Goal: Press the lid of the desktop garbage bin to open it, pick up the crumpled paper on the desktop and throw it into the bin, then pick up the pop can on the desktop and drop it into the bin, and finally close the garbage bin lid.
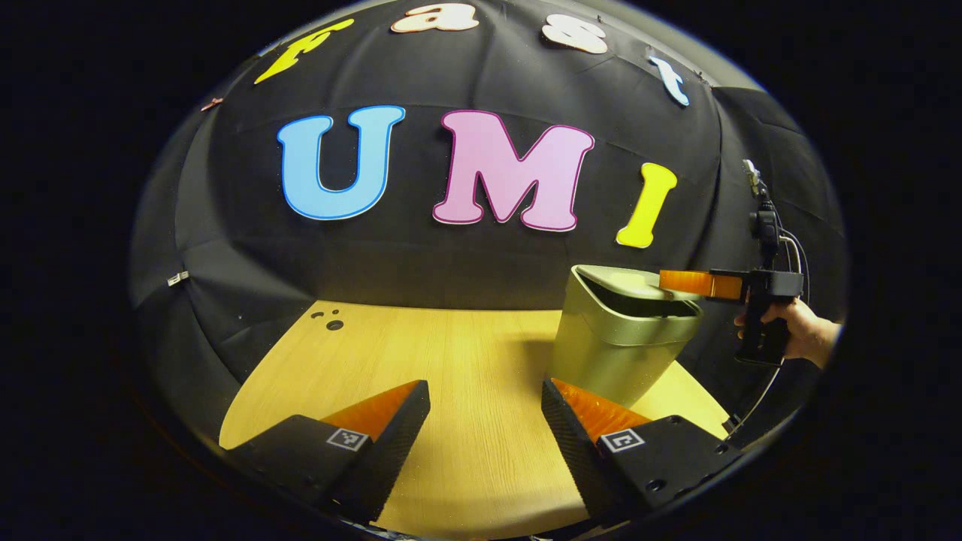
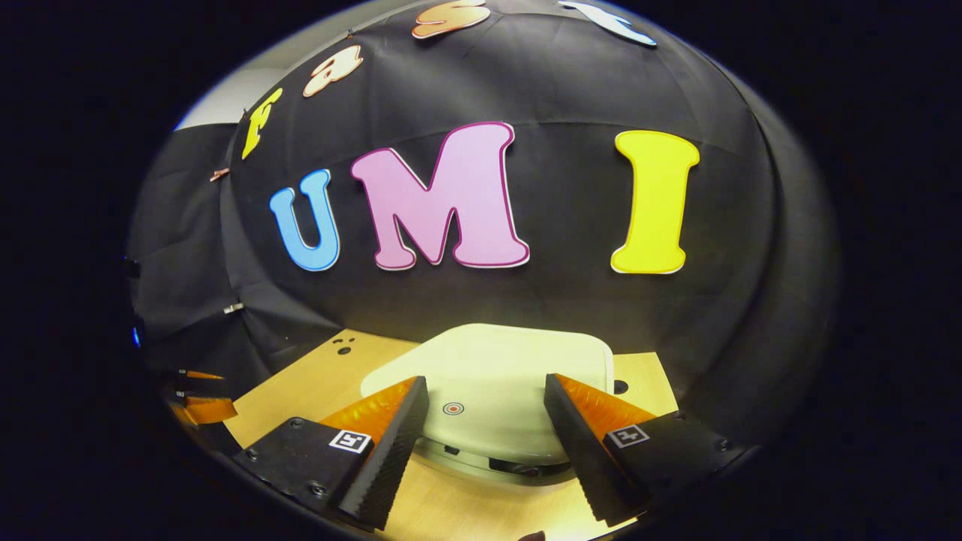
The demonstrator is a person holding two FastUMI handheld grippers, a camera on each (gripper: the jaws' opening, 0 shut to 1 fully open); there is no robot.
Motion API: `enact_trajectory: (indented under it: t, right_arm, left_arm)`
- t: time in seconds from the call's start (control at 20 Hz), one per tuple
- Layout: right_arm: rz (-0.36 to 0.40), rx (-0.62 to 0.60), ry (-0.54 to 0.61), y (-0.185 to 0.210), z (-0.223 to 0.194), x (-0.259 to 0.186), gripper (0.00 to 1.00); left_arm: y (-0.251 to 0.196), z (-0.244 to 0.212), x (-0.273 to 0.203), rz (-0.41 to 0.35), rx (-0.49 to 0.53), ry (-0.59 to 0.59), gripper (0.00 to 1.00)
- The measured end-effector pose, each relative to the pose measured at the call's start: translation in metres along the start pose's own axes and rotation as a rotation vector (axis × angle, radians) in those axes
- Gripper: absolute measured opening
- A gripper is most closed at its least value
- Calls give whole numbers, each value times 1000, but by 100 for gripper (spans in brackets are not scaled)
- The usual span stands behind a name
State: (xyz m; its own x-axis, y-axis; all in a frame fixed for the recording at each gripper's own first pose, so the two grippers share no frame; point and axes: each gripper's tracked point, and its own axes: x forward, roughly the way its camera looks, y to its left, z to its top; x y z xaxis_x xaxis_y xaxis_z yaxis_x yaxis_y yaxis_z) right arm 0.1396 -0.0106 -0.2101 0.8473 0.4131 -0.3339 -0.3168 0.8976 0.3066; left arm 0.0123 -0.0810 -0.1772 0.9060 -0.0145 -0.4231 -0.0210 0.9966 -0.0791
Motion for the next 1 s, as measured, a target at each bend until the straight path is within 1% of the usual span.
enact_trajectory:
  t: [0.25,0.35,0.4,0.5,0.65,0.75,0.9,1.0]
  right_arm:
    - [-25,-49,39,5,-20,5,98]
    - [-46,-47,8,5,-19,4,98]
    - [-50,-41,12,5,-22,4,98]
    - [-50,-33,-23,6,-23,3,99]
    - [-43,21,-51,5,-24,-1,99]
    - [-41,-3,-67,6,-27,-3,99]
    - [-43,11,-84,5,-27,-2,99]
    - [-32,1,-75,6,-31,-2,99]
  left_arm:
    - [-2,-4,0,-11,-15,5,96]
    - [-4,-5,0,-18,-21,4,96]
    - [-4,-5,-1,-19,-21,3,96]
    - [-5,-7,-1,-25,-29,4,96]
    - [-5,-10,-2,-26,-36,9,95]
    - [-4,-11,-3,-28,-40,10,95]
    - [-5,-12,-3,-28,-42,9,95]
    - [-6,-12,-4,-32,-46,7,95]
